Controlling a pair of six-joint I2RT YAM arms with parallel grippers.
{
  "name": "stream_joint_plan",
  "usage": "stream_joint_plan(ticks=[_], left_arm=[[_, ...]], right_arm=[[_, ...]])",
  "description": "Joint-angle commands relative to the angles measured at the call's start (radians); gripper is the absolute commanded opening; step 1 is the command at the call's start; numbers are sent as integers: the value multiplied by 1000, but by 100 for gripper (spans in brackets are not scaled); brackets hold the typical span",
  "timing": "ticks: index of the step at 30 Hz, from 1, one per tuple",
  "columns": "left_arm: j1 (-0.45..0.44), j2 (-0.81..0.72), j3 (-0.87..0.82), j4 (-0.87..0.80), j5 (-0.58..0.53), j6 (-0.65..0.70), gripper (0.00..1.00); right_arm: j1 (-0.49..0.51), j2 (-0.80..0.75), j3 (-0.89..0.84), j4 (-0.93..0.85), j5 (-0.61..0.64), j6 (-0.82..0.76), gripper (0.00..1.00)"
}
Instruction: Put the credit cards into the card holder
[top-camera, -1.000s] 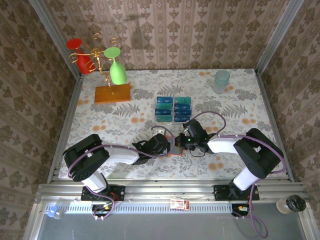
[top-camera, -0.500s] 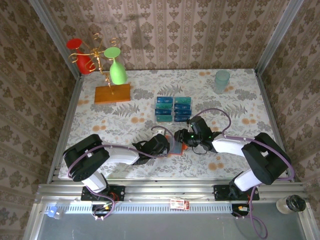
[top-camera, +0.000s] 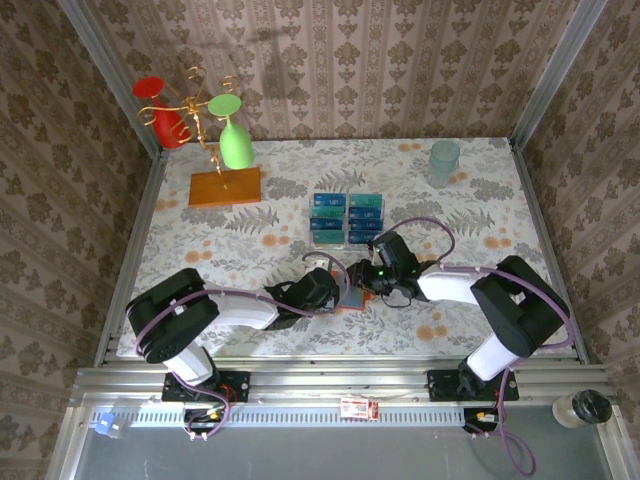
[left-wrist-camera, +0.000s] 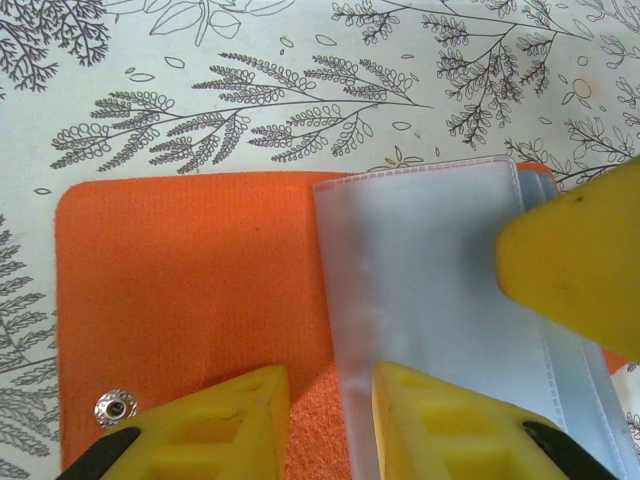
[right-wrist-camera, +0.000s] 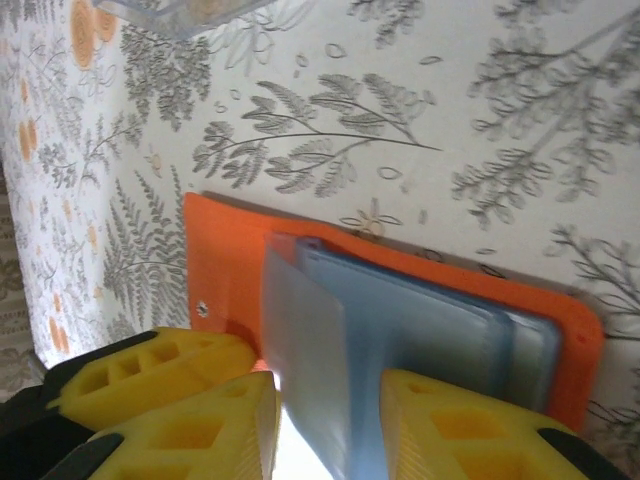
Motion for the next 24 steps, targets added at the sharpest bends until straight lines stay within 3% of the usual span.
stream_joint_plan(ticks=[1, 6, 9, 16, 24], left_arm=[[-9, 4, -15, -73, -4, -3, 30], [-9, -35, -20, -78, -9, -2, 33], [-5, -95, -21, -103, -27, 9, 40], [62, -300, -40, -186, -47, 33, 63], [166, -503, -74, -273, -27, 56, 68]], right_arm=[[3, 17, 40, -3, -45, -23, 33], [11, 16, 61, -15, -59, -19, 33], [17, 8, 70, -13, -72, -5, 35], [61, -16, 95, -31, -62, 33, 66], [124, 14, 121, -1, -29, 82, 73]])
